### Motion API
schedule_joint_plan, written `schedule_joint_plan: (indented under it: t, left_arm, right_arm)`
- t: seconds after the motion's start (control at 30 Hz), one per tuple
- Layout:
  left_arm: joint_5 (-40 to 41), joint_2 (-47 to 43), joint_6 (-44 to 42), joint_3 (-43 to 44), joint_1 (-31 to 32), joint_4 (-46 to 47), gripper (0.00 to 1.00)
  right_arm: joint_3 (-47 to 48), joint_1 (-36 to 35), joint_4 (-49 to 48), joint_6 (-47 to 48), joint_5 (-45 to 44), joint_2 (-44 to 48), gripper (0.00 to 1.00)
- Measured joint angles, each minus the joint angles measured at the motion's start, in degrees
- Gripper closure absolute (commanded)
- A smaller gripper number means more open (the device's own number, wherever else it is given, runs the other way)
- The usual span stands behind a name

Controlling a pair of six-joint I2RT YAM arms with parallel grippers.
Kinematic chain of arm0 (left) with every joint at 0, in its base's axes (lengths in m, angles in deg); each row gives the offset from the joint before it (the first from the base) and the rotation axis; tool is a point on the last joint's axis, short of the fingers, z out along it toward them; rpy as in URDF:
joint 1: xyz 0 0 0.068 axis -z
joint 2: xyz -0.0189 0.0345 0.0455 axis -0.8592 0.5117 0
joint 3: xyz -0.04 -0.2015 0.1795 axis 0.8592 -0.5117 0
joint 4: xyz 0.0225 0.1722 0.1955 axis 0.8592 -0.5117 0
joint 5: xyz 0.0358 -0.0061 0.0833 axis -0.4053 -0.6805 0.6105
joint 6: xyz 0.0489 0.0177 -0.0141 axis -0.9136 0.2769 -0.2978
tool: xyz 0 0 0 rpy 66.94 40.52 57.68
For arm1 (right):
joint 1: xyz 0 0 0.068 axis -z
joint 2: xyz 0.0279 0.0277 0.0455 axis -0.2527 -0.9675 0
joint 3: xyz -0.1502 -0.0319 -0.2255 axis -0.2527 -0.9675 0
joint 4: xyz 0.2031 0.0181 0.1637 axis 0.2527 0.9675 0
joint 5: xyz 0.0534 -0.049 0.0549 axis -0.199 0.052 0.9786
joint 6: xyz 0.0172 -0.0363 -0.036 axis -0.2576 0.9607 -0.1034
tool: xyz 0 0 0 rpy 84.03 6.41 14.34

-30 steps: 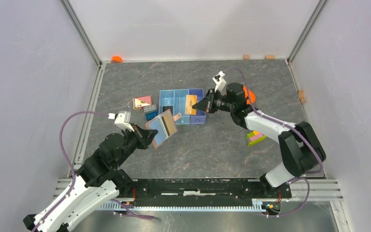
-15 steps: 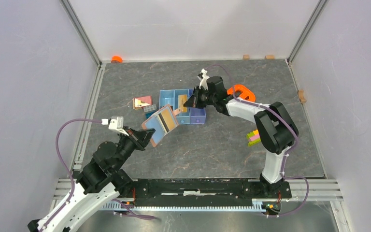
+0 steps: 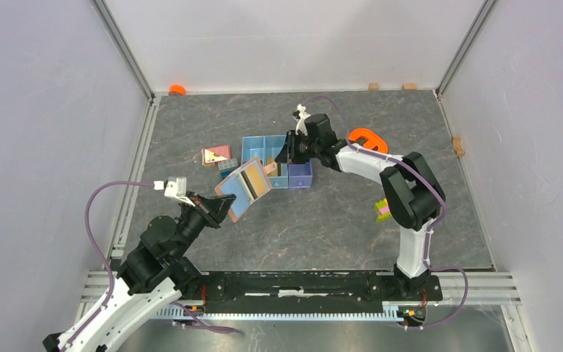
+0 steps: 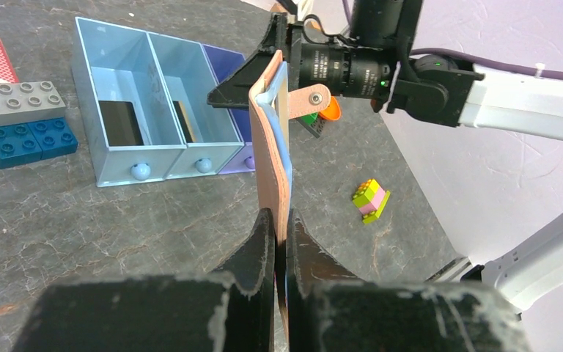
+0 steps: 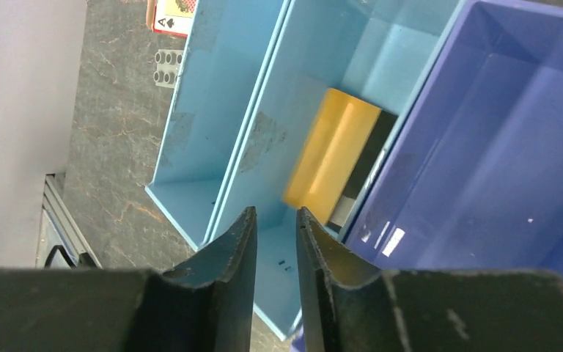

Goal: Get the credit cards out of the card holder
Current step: Place the credit card in the storage box, then remove the credit card from the card holder.

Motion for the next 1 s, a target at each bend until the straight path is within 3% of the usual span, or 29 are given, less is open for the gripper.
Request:
schedule_joint_plan:
  t: [0.13, 0.27, 0.37, 0.4, 0.43, 0.8, 1.0]
  left_arm:
    - [-0.11, 0.28, 0.0, -0.96, 0.0, 1.22, 0.98]
    - [-0.5, 1.38, 0.02, -1.57, 0.0, 2.51, 0.98]
    - [-1.6, 3.5, 0.13, -1.92, 0.0, 4.72, 0.98]
    - [-2.19, 4.52, 0.22, -2.01, 0.0, 5.57, 0.98]
    - [-2.84, 5.53, 0.37, -2.05, 0.0, 6.4, 0.98]
    - [-6.12, 22.58, 3.17, 0.76, 0.0, 17.03, 0.98]
    - [-7.74, 30.93, 3.1, 0.44, -0.09, 27.8, 0.98]
  right_arm:
    - [-3.04, 0.04, 1.01, 1.44, -1.64, 5.2, 0.57]
    - [-9.77, 0.04, 0.26, 2.86, -2.82, 15.04, 0.41]
    - [-16.31, 0.04, -1.03, 4.35, -3.8, 24.33, 0.2]
    - [-17.62, 0.04, -1.18, 4.31, -3.96, 26.16, 0.06]
    - [-19.67, 0.04, -2.03, 4.83, -4.22, 28.7, 0.02]
    - [-40.54, 0.04, -5.7, 6.23, -11.28, 50.14, 0.02]
    - [-54.16, 0.09, -14.08, 5.97, -16.76, 61.42, 0.02]
